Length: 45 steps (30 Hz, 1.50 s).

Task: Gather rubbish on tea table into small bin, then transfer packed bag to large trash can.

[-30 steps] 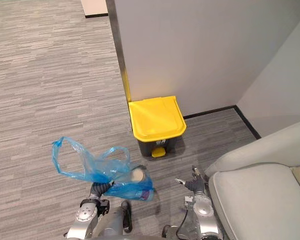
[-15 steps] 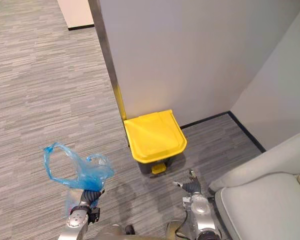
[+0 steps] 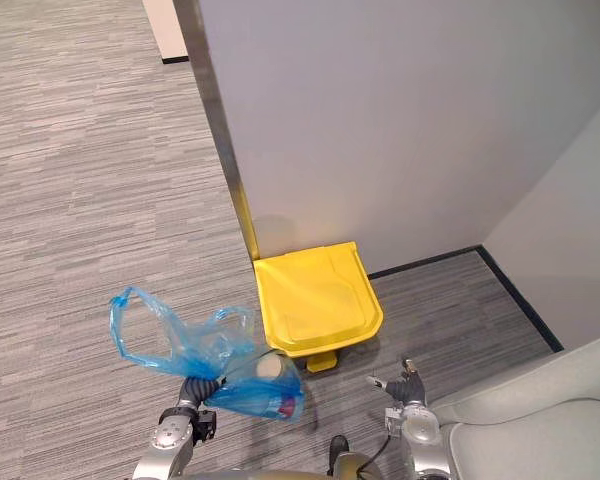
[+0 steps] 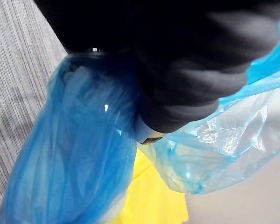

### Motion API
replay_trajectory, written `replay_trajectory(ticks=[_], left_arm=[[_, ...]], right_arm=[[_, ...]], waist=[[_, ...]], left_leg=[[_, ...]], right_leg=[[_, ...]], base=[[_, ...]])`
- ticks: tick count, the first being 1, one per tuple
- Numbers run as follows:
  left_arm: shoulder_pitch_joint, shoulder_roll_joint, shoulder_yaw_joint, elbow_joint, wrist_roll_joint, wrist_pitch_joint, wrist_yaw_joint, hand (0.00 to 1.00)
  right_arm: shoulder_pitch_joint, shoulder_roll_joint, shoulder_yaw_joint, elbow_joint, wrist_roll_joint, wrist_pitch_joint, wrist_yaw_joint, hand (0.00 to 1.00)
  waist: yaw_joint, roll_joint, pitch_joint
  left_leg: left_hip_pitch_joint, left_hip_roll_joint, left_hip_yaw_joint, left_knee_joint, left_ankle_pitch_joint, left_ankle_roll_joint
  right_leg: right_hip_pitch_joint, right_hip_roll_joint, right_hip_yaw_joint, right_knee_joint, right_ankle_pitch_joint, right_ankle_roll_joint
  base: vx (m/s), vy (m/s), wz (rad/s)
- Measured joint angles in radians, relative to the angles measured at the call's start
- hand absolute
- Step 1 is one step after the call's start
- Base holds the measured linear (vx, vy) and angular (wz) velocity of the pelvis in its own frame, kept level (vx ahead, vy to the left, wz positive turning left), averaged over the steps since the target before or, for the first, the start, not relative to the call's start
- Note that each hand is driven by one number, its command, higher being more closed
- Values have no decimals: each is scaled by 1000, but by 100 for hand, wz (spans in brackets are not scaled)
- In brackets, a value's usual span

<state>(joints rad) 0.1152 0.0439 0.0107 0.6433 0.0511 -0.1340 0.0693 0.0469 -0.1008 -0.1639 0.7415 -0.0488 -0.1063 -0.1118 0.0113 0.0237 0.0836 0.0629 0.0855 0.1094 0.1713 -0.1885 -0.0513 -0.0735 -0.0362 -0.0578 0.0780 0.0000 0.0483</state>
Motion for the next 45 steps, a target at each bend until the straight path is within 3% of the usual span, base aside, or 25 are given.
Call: replay_trajectory(ticks=[5, 9, 14, 19, 26, 34, 36, 37, 39, 40, 41, 43, 45], left_arm=[[4, 24, 1, 19, 0, 0, 7, 100], [4, 65, 4, 20, 0, 0, 26, 100], [23, 78, 2, 20, 0, 0, 26, 100], [34, 77, 0, 21, 0, 1, 23, 100], [39, 39, -4, 20, 0, 1, 19, 100], [34, 40, 8, 16, 0, 2, 19, 100], [34, 41, 34, -24, 0, 1, 20, 100], [37, 42, 39, -43, 0, 2, 20, 100], [43, 45, 39, -75, 0, 1, 21, 100], [40, 44, 39, -92, 0, 1, 21, 100], [30, 40, 29, -119, -1, -1, 21, 100], [16, 61, 28, -121, 0, 1, 26, 100], [-9, 72, 25, -120, 0, 2, 26, 100]], right_arm=[[-2, 1, -6, 11, 4, -1, 1, 0], [0, 14, -26, 28, 13, -1, 0, 0], [-3, 17, -30, 31, 40, -1, -3, 0], [14, 33, -33, 30, 46, -2, -19, 0], [22, 33, -58, 22, 50, -2, -21, 0], [-11, 14, -64, 18, 49, -1, -21, 0], [-38, 9, -62, 5, 49, -1, -23, 0], [-43, 10, -60, -23, 49, -1, -23, 0], [-43, 15, -61, -74, 49, -3, -25, 0], [-42, 16, -61, -103, 49, -4, -25, 0], [-38, 17, -61, -137, 49, -6, -25, 0], [-43, 28, -61, -144, 49, -5, -24, 0], [-41, 30, -64, -150, 51, -4, -32, 0]], waist=[[2, -3, -1], [2, -24, -8], [6, -31, -6], [4, -53, 1], [3, -47, 5], [0, -32, 7], [4, -26, 10], [3, -22, 17], [3, -19, 34], [0, -12, 57], [3, 4, 79], [4, -22, 95], [0, -31, 111]], left_leg=[[-19, -25, -30, 2, 5, 7], [-47, -50, -72, -16, 40, 17], [-50, -49, -121, -86, 64, 22], [-50, -51, -136, -128, 92, 11], [-54, -35, -100, -161, 94, 6], [-57, -12, 3, -118, 45, 0], [-59, -13, 24, -79, 19, 5], [-59, -14, 35, -47, 0, 4], [-36, -14, 46, 23, -44, 8], [-5, -10, 48, 49, -74, 37], [37, -10, 35, 67, -131, 56], [63, -19, 27, 108, -173, 69], [82, -18, 13, 149, -213, 71]], right_leg=[[35, -22, -24, -99, 62, 9], [42, -46, -63, -134, 88, 11], [45, -43, -110, -168, 125, 4], [43, -47, -119, -176, 126, 7], [5, -22, -56, -177, 124, 8], [-37, 4, 47, -167, 121, 7], [-65, 1, 65, -91, 71, 17], [-102, -2, 73, 14, 17, 20], [-156, -21, 73, 244, -75, 33], [-205, -31, 53, 423, -91, 57], [-305, -38, 11, 618, -155, 63], [-363, -52, -17, 608, -194, 38], [-409, -49, -71, 445, -159, 36]], base=[[-24, 61, 17], [-67, 18, 36], [-116, -25, 30], [-142, -37, 12], [-28, -28, -17], [129, 14, -41], [136, 59, -26], [155, 116, -14], [139, 117, 5], [110, 93, 18], [128, 91, 12], [161, 61, 16], [209, -8, 29]])
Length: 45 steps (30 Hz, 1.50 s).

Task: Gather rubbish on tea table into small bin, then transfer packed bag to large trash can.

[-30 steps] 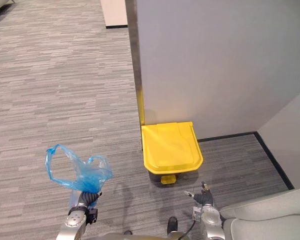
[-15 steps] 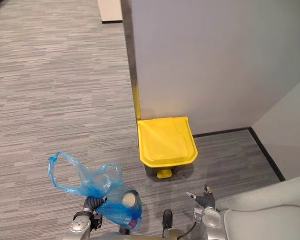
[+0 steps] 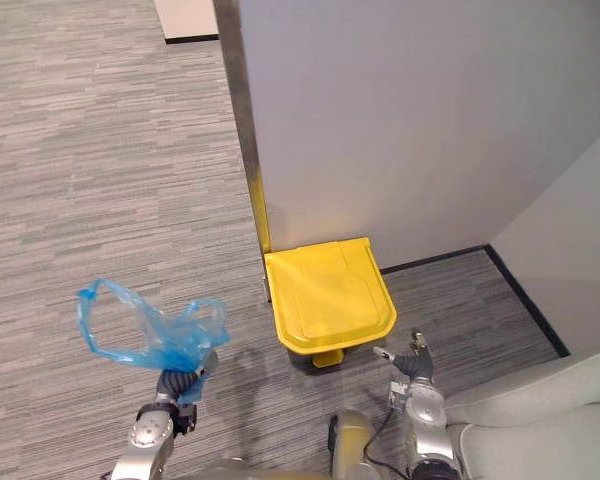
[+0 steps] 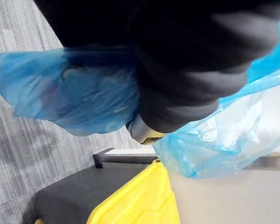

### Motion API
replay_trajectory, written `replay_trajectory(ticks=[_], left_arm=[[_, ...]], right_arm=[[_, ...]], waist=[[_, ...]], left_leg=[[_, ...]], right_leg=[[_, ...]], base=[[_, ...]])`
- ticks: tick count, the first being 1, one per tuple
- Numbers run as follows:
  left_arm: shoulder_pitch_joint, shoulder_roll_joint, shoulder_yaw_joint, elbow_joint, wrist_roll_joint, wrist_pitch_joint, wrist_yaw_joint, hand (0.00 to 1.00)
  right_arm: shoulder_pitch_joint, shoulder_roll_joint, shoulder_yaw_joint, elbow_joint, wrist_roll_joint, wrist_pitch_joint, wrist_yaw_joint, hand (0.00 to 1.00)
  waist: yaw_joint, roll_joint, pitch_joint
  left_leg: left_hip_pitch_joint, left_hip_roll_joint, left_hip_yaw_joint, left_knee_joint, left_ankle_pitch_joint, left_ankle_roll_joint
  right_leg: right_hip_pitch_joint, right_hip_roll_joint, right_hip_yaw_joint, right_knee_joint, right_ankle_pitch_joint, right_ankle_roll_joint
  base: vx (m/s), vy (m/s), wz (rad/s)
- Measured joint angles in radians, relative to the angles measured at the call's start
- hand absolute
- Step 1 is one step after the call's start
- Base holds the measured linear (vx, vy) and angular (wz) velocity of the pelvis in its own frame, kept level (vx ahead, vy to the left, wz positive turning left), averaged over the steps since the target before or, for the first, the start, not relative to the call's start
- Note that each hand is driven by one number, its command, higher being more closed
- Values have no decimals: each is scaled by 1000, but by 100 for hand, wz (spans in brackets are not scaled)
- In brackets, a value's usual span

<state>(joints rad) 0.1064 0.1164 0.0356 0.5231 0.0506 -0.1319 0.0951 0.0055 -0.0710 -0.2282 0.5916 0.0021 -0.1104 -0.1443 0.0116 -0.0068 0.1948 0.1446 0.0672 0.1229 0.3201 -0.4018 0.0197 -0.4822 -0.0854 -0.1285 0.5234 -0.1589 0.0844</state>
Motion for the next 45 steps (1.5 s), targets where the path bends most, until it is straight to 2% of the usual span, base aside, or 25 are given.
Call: replay_trajectory(ticks=[2, 3, 4, 5, 6, 8, 9, 11, 13, 16, 17, 23, 26, 27, 28, 30, 31, 32, 33, 34, 36, 37, 39, 43, 45], left_arm=[[-43, 2, -2, 1, 0, 0, 0, 100], [-59, 0, -3, 6, 0, 0, 2, 100], [-66, -11, -11, 8, 0, -1, 4, 100], [-69, -11, -23, 7, 0, -2, 4, 100], [-67, -13, -36, 8, 1, -3, 1, 100], [-59, -15, -39, 10, 1, -1, -3, 100], [-67, -19, -43, 10, 1, 1, -6, 100], [-79, -26, -40, 11, 1, 1, -6, 100], [-81, -39, -35, 22, 1, 2, -6, 100], [-84, -40, -28, 38, 1, 2, -6, 100], [-82, -37, -27, 48, 1, 2, -6, 100], [-35, -24, -24, 78, 1, 2, -5, 100], [-44, -7, -24, 95, 1, 2, -3, 100], [-53, -3, -23, 96, 1, 1, -3, 100], [-57, -2, -23, 96, 1, 1, -2, 100], [-57, 4, -20, 98, 0, 3, 5, 100], [-44, -9, -14, 98, 0, 3, 15, 100], [-38, -22, 2, 98, 0, 7, 20, 100], [-37, -24, 8, 97, 0, 7, 21, 100], [-37, -31, 14, 97, 0, 7, 22, 100], [-45, -33, 13, 97, 0, 7, 21, 100], [-52, -34, 6, 97, 0, 7, 19, 100], [-59, -35, -8, 96, 0, 6, 17, 100], [-106, -30, -13, 85, -2, -6, 18, 100], [-127, -30, -15, 85, -5, -8, 19, 100]], right_arm=[[0, 0, -2, -3, 5, 3, -14, 0], [4, -6, -3, -3, 7, 5, -22, 0], [1, -13, -6, -22, 9, 9, -27, 0], [2, -13, -7, -45, 10, 9, -27, 0], [14, -3, -27, -94, 13, 2, -33, 0], [34, -1, -72, -164, 28, -19, -29, 0], [26, -13, -107, -173, 37, -17, -29, 0], [15, -14, -120, -176, 37, -18, -30, 0], [12, -11, -119, -147, 42, -18, -28, 0], [5, -8, -120, -90, 52, -16, -29, 0], [4, -6, -117, -65, 63, -15, -29, 0], [32, 12, -79, 37, 68, 5, -23, 0], [19, 11, -4, 62, 67, 7, 1, 0], [0, 10, 24, 61, 64, 7, 14, 0], [-13, 10, 33, 61, 62, 7, 13, 0], [-35, 28, 37, 56, 55, 7, 7, 0], [-36, 36, 38, 49, 58, 7, -12, 0], [-36, 31, 36, 48, 71, 7, -30, 0], [-32, 28, 32, 43, 79, 7, -33, 0], [-27, 23, 27, 21, 105, 4, -32, 0], [-49, 23, 42, 7, 134, 0, -26, 0], [-59, 22, 62, 10, 151, 0, -23, 0], [-65, 22, 94, 10, 157, 0, -6, 0], [-161, 21, 209, 12, 158, 2, 18, 0], [-217, 21, 242, 13, 156, 3, 19, 0]], waist=[[1, -14, 20], [1, -22, 22], [6, 5, 33], [5, 16, 39], [-2, 20, 42], [0, 17, 41], [1, 15, 37], [2, 15, 35], [-1, 20, 24], [-12, 21, -3], [-23, 18, -13], [-27, 12, -49], [-28, 13, -48], [-27, 15, -47], [-27, 15, -47], [-20, -4, -37], [-19, 16, -27], [-24, 2, -30], [-26, 3, -30], [-9, 25, -30], [-9, 33, -26], [-4, 32, -24], [1, 27, -17], [6, 8, 25], [11, -3, 52]], left_leg=[[2, -3, -9, 49, -30, -15], [15, 0, -10, 83, -52, -32], [22, 21, -9, 105, -54, -35], [18, 29, -8, 117, -49, -40], [29, 34, -9, 120, -45, -47], [61, 42, -17, 127, -38, -58], [58, 56, -29, 136, 3, -77], [46, 65, -30, 124, 52, -92], [72, 84, -19, 53, 106, -126], [102, 103, -5, -43, 131, -151], [106, 105, 1, -61, 131, -151], [104, 105, 25, -141, 130, -150], [75, 107, 25, -168, 94, -114], [51, 108, 20, -168, 52, -110], [38, 108, 17, -168, 29, -119], [5, 102, 16, -143, 14, -126], [-10, 110, 4, -131, 12, -123], [-8, 110, -18, -127, 12, -124], [-7, 105, -25, -127, 12, -125], [-20, 121, -29, -125, 10, -130], [-47, 135, -40, -123, 13, -135], [-64, 144, -46, -123, 25, -151], [-81, 150, -53, -114, 38, -141], [-166, 163, -95, -70, 30, -129], [-195, 160, -124, -65, 31, -128]], right_leg=[[9, -1, -48, -200, 74, 7], [32, -14, -59, -216, 91, -7], [35, -5, -65, -189, 92, -7], [32, -5, -65, -168, 92, -6], [8, -15, -63, -80, 72, -20], [-10, -29, -69, 45, -22, -20], [-4, -36, -94, 66, -50, -29], [3, -27, -102, 37, -49, -32], [31, -3, -117, -16, -37, -51], [42, 26, -133, -62, -19, -74], [42, 33, -134, -77, -7, -81], [42, 54, -130, -178, 64, -74], [34, 66, -136, -249, 123, -62], [12, 66, -141, -259, 145, -53], [-2, 66, -141, -261, 157, -58], [-14, 64, -124, -285, 178, -39], [-34, 66, -96, -235, 183, -70], [-50, 70, -40, -149, 133, -105], [-46, 67, -34, -153, 118, -85], [-48, 77, -46, -167, 116, -74], [-65, 84, -63, -176, 118, -70], [-75, 87, -74, -177, 118, -70], [-75, 85, -86, -183, 120, -67], [-74, 83, -108, -262, 161, -12], [-74, 83, -114, -294, 187, -17]], base=[[248, -81, 49], [296, -102, 40], [297, -101, 31], [377, -117, 25], [313, -114, 37], [370, -142, 30], [357, -150, 18], [243, -132, 10], [249, -148, 3], [136, -89, 0], [42, -60, 0], [-67, -37, -1], [-159, -30, 8], [-255, -25, 5], [-270, -32, -6], [-218, -50, -3], [-155, -58, 32], [-102, -49, 41], [-27, -28, 30], [14, -48, 17], [1, -84, 10], [-8, -95, 15], [-28, -83, 22], [-90, -48, 25], [-82, -59, 35]])
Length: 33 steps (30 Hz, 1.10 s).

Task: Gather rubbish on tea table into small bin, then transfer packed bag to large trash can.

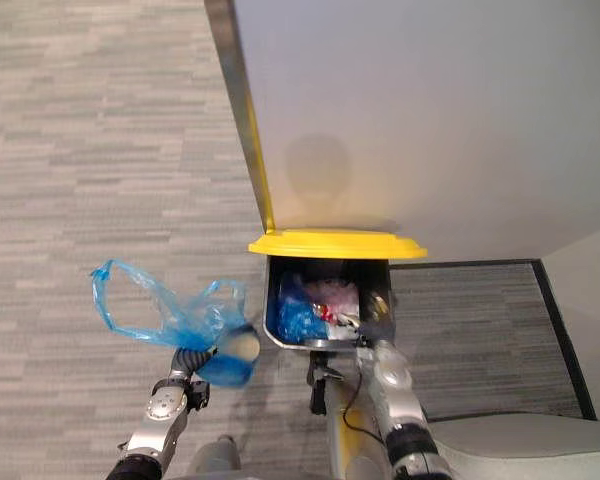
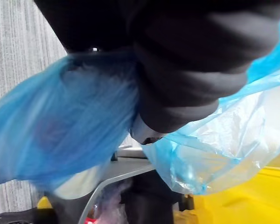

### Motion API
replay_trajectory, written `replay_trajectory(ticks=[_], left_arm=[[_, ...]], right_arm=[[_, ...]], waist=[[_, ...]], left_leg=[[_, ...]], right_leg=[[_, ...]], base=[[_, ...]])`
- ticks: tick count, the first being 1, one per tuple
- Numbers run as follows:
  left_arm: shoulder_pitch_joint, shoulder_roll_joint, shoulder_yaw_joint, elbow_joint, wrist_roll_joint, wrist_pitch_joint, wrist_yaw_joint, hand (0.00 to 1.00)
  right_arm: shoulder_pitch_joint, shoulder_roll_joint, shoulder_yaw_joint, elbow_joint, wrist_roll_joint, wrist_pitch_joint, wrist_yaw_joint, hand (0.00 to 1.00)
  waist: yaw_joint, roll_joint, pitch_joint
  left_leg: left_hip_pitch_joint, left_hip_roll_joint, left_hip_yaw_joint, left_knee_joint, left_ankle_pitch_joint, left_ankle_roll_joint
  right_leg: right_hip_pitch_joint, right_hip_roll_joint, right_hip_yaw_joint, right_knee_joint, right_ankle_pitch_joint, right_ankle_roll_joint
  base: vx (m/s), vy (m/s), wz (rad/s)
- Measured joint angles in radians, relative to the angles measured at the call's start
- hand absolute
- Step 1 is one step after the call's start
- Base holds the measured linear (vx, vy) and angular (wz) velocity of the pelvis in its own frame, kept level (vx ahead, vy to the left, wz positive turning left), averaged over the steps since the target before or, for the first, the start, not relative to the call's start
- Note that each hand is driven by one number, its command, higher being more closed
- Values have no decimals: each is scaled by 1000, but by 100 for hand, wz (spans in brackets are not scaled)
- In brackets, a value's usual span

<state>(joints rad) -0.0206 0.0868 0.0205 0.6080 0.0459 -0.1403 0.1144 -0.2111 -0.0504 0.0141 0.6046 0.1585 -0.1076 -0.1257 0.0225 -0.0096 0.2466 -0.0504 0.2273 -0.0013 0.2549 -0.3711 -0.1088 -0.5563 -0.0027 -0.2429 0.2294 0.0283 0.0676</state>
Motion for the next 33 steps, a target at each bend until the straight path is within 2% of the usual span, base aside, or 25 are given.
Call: replay_trajectory(ticks=[2, 3, 5, 6, 13, 17, 20, 22, 25, 29, 33], left_arm=[[-12, 1, -5, -5, -18, -2, 4, 100], [-22, 2, -13, -17, -29, -7, 16, 100], [-47, 7, -16, -21, -38, -19, 22, 100], [-59, 14, -17, -31, -41, -24, 23, 100], [-65, 46, -20, -41, -67, -25, 41, 100], [-57, 73, -42, -48, -75, -25, 40, 100], [-41, 78, -59, -59, -76, -25, 39, 100], [-39, 78, -68, -69, -76, -29, 39, 100], [-39, 79, -77, -90, -76, -43, 38, 100], [-42, 83, -106, -115, -76, -51, 26, 100], [-51, 84, -134, -172, -76, -63, 17, 100]], right_arm=[[-64, -6, 11, 0, -1, 0, 0, 0], [-124, -31, 19, 3, -2, 1, -2, 0], [-193, -81, 21, 3, -2, 0, -6, 0], [-244, -120, 24, 3, -3, 0, -7, 0], [-436, -249, 48, 23, -13, 8, -10, 0], [-560, -340, 88, 44, -43, 9, -17, 0], [-627, -386, 125, 84, -57, 9, -20, 0], [-630, -410, 133, 100, -63, 9, -19, 0], [-645, -430, 155, 126, -81, 15, -9, 0], [-685, -431, 155, 164, -83, 30, -3, 0], [-726, -438, 155, 174, -84, 42, -3, 0]], waist=[[23, -1, 24], [33, 1, 54], [47, -3, 77], [49, -6, 81], [48, -14, 113], [49, -34, 133], [47, -33, 138], [48, -33, 138], [49, -32, 139], [47, -32, 141], [46, -33, 175]], left_leg=[[-21, 1, -23, 12, 0, 0], [-41, 7, -33, 34, 1, 1], [-71, 11, -50, 58, 1, 0], [-94, 12, -62, 66, 1, 0], [-131, 17, -68, 96, 0, -4], [-156, 15, -61, 122, -9, -18], [-161, 17, -58, 149, -15, -28], [-153, 16, -58, 154, -18, -32], [-155, 15, -55, 171, -27, -46], [-155, 14, -55, 174, -28, -48], [-148, 13, -52, 186, -30, -48]], right_leg=[[0, 2, -11, -22, 16, -10], [0, 1, -25, -23, 18, -11], [-9, 0, -34, -27, 21, -7], [-19, 1, -34, -36, 24, -2], [-27, 14, -23, -70, 37, 8], [-25, 27, 2, -118, 80, 2], [-11, 32, 7, -134, 92, 5], [8, 33, 7, -153, 105, -6], [17, 34, 13, -163, 113, -3], [18, 34, 17, -163, 116, 1], [30, 34, 20, -166, 120, -4]], base=[[-25, -57, 18], [-21, -50, 15], [-31, -60, 22], [-22, -51, 18], [3, -8, 2], [20, 17, -7], [40, 29, -7], [38, 43, 1], [31, 38, -3], [44, 17, -1], [42, 7, -1]])
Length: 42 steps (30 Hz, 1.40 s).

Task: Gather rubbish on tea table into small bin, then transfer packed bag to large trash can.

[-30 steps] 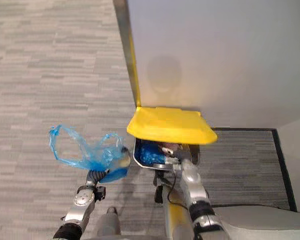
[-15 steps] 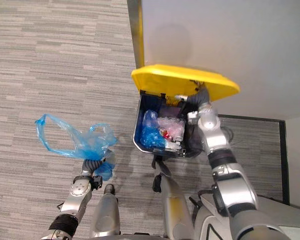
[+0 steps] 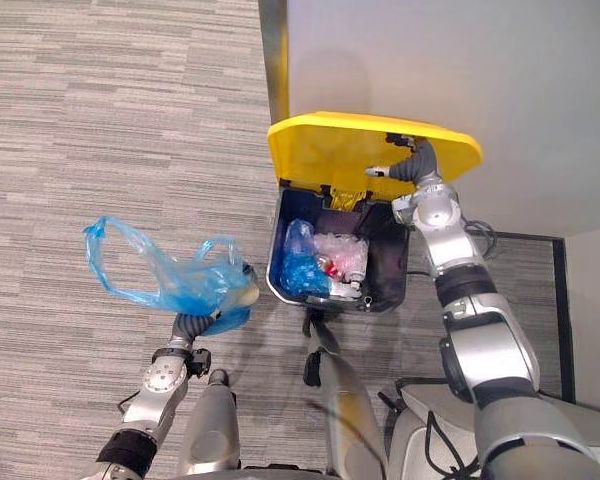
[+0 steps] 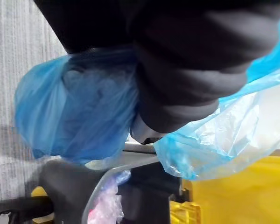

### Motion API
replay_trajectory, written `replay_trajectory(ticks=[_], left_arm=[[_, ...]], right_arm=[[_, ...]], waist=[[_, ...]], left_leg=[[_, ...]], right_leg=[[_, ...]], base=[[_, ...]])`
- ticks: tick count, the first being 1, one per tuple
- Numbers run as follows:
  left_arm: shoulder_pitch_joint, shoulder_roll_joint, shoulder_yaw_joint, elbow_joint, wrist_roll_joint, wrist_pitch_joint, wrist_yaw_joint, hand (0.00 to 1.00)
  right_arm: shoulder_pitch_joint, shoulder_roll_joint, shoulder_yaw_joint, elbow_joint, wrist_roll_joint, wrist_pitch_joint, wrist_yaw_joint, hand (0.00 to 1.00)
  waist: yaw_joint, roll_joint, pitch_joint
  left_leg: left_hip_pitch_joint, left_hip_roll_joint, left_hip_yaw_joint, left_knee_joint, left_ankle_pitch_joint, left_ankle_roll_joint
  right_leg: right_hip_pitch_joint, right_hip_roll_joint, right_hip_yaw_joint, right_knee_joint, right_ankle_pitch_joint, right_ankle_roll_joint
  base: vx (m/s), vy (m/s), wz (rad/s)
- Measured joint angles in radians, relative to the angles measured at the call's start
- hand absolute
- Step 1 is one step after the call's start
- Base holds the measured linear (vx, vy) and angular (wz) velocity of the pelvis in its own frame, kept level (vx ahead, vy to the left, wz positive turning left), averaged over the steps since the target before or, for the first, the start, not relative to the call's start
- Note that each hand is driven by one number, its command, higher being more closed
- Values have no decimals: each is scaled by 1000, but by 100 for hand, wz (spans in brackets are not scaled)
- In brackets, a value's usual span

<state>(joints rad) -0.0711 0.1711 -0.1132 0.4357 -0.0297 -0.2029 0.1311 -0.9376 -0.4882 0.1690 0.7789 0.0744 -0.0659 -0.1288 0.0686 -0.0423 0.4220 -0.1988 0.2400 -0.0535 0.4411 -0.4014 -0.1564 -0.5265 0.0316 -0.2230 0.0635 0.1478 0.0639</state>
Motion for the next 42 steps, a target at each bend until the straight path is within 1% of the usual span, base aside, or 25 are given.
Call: replay_trajectory(ticks=[1, 6, 12, 15, 17, 19, 23, 24, 26, 28, 30, 35, 38, 40, 42], left_arm=[[-3, -1, -12, -11, 0, 0, -2, 100], [-24, 7, -54, -115, -23, 0, -21, 100], [-87, 15, -168, -332, -85, -4, -31, 100], [-159, 13, -243, -417, -118, -22, -44, 100], [-218, 9, -290, -467, -129, -41, -45, 100], [-266, 1, -318, -481, -139, -45, -46, 100], [-355, -21, -363, -485, -166, -48, -54, 100], [-379, -30, -372, -486, -174, -49, -63, 100], [-411, -33, -392, -486, -175, -49, -63, 100], [-456, -33, -409, -476, -174, -48, -62, 100], [-490, -35, -417, -462, -173, -48, -57, 100], [-591, -54, -429, -342, -146, -42, -17, 100], [-618, -61, -429, -289, -124, -38, -16, 100], [-634, -78, -429, -230, -113, -26, -16, 100], [-653, -96, -430, -161, -96, -5, -15, 100]], right_arm=[[-8, -1, 0, 9, -3, 0, 0, 0], [-20, -6, 0, 32, -6, 7, 2, 0], [-26, -29, 1, 46, -5, 10, 5, 0], [-60, -29, 8, 72, -5, 21, 22, 0], [-77, -30, 36, 72, -4, 28, 28, 0], [-83, -30, 39, 72, -4, 28, 37, 0], [-88, -30, 49, 72, -4, 28, 43, 0], [-104, -30, 71, 72, 1, 33, 44, 0], [-124, -30, 80, 72, 4, 34, 45, 0], [-139, -29, 87, 72, 5, 34, 45, 0], [-144, -29, 87, 72, 5, 34, 45, 0], [-153, -29, 113, 71, 5, 34, 44, 0], [-178, -30, 115, 61, 4, 34, 38, 0], [-179, -29, 116, 44, 3, 33, 35, 0], [-179, -28, 116, 10, 3, 33, 35, 0]], waist=[[0, 0, 2], [0, 2, 3], [-4, 12, 8], [-15, 22, 11], [-32, 22, 11], [-35, 25, 10], [-42, 28, 9], [-49, 28, 9], [-52, 29, 9], [-53, 40, 8], [-55, 42, 8], [-59, 42, 8], [-65, 42, 8], [-64, 42, 8], [-62, 45, 10]], left_leg=[[0, -3, 3, 5, -3, -2], [0, -6, 5, 17, -9, 4], [0, -12, 0, 32, -15, 4], [-3, -13, -1, 51, -25, 0], [-6, -17, 1, 57, -26, 0], [-6, -19, 4, 59, -26, 1], [-4, -25, 11, 65, -28, 3], [-3, -30, 19, 67, -29, 6], [-3, -36, 34, 73, -33, 11], [-10, -37, 40, 85, -39, 12], [-12, -39, 43, 88, -40, 13], [-24, -39, 39, 96, -40, 13], [-55, -40, 37, 103, -40, 13], [-70, -37, 36, 104, -39, 13], [-87, -16, 35, 97, -39, 14]], right_leg=[[0, -1, 3, -1, 8, -7], [11, -2, 6, -18, 14, -8], [23, -8, 6, -26, 19, -2], [31, -9, 7, -31, 27, -10], [31, -13, 10, -34, 32, -15], [31, -13, 13, -34, 38, -14], [31, -15, 22, -34, 40, -15], [31, -17, 31, -38, 43, -14], [31, -17, 46, -53, 57, -16], [32, -15, 54, -64, 63, -14], [31, -15, 58, -69, 66, -9], [26, -15, 64, -70, 66, -9], [-1, -15, 66, -73, 65, -8], [-8, -11, 64, -88, 62, -4], [-27, 1, 59, -86, 16, 57]], base=[[30, 13, -4], [13, 6, -1], [5, 2, 1], [4, 11, 0], [20, 41, -2], [25, 27, -3], [21, 22, -5], [8, 28, -9], [4, 35, -19], [0, 26, -14], [0, 8, -3], [0, 0, 0], [-9, -26, 0], [5, -41, -3], [16, -68, -10]])
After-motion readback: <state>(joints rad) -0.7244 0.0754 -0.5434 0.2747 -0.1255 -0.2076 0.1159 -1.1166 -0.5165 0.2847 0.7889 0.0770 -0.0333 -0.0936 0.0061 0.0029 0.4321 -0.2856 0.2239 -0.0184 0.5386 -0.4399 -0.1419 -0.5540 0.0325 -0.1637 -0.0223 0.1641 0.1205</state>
